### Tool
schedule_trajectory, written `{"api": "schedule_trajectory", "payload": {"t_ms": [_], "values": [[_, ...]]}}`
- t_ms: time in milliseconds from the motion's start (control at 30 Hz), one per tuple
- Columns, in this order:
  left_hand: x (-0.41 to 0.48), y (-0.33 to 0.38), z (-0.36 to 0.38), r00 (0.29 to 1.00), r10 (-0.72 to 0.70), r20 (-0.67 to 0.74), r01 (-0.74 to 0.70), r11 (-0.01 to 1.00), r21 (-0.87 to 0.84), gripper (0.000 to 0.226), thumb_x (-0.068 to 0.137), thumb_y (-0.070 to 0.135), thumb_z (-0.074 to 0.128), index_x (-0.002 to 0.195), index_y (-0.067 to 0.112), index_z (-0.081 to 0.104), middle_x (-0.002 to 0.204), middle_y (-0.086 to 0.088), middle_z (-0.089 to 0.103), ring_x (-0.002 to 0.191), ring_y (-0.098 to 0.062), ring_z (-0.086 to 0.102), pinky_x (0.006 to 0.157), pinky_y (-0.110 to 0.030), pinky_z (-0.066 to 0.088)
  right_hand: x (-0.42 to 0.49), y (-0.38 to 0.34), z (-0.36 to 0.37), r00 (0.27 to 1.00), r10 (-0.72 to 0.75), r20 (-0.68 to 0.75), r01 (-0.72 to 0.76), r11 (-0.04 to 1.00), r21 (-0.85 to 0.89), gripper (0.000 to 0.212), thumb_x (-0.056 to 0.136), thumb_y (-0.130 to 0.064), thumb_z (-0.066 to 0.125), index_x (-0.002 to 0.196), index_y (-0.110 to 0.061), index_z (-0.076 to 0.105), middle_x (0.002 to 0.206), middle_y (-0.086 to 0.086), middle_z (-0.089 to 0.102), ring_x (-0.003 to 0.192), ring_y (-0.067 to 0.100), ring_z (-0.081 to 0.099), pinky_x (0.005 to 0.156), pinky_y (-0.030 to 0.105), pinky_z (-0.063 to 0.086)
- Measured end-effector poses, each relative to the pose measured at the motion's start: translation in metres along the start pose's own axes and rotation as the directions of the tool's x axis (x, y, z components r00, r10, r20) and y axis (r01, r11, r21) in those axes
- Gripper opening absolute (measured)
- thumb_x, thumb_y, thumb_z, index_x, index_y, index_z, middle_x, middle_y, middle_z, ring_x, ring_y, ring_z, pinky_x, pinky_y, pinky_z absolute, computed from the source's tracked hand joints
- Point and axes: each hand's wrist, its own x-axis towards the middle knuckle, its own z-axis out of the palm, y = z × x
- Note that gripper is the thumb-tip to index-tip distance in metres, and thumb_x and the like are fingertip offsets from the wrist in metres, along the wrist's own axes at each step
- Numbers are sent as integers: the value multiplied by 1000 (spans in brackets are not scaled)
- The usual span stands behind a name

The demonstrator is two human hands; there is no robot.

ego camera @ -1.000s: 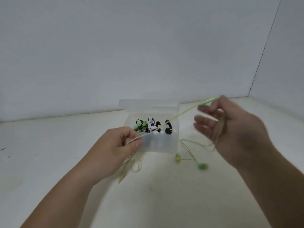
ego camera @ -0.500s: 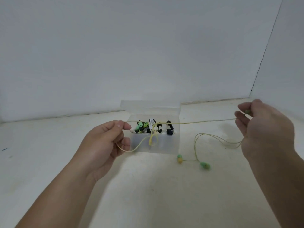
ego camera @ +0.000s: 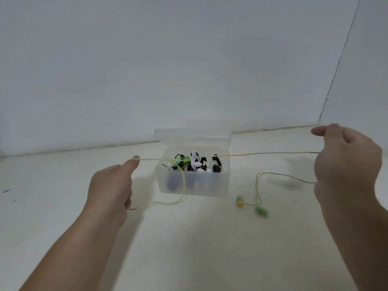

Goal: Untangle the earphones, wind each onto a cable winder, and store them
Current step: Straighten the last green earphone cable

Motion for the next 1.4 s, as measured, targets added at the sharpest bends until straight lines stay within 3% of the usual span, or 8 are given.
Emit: {"api": "schedule_trajectory", "payload": {"t_ms": [100,267,467,633,833,1033,1167,1400], "values": [[11,-5,-11,930,362,-63,-293,833,470,45,72,19,75,54,15,34,48,1,32,48,-24,29,55,-29,27,4,1,-4,999,28,-17,-28,1000,9,37,91,-42,43,67,-33,69,43,-11,35,49,17,35,60,33,31],[15,-9,-10,872,351,341,-474,778,411,21,63,13,70,57,14,50,47,10,36,50,-18,35,54,-26,29,11,1,-1,983,91,158,-97,995,30,35,98,-27,48,70,-21,67,77,-4,64,66,20,68,72,32,47],[-18,-7,-7,152,-154,976,-317,928,196,63,82,68,62,98,7,70,64,-11,43,49,-16,41,46,-21,35,14,20,3,914,202,352,-104,955,-279,33,98,-25,49,73,-11,66,84,6,68,51,28,69,72,47,55],[-23,-9,7,494,-28,869,-336,916,221,60,96,54,50,76,5,76,73,-13,67,67,-21,63,62,-32,55,13,34,6,843,292,453,-57,884,-464,33,99,-20,46,74,-4,63,72,14,64,52,29,68,58,36,50],[-11,-13,12,763,381,522,-597,725,344,55,95,37,60,50,10,47,46,-2,37,42,-12,31,46,-25,28,13,47,11,769,269,580,144,811,-567,40,100,-17,44,64,-6,58,65,13,59,64,29,56,72,45,51],[-6,-23,11,729,177,661,-598,635,489,37,96,43,54,72,21,70,66,4,66,55,-9,59,66,-39,54,14,53,12,783,160,601,344,692,-634,39,103,-20,38,67,-6,48,69,8,50,62,20,43,53,32,28],[-14,-20,17,718,384,581,-660,640,393,31,97,35,55,70,25,67,64,-6,63,51,-16,54,56,-33,46,4,29,9,746,27,666,264,906,-332,41,104,-19,41,70,-4,59,71,10,58,61,19,48,59,33,36],[-35,-12,29,748,288,598,-274,955,-118,31,100,32,46,103,14,71,89,-8,64,59,-22,54,52,-27,48,-54,-24,6,224,-166,960,-245,944,220,35,91,-25,45,59,-18,58,89,14,71,66,24,45,60,26,41]]}}
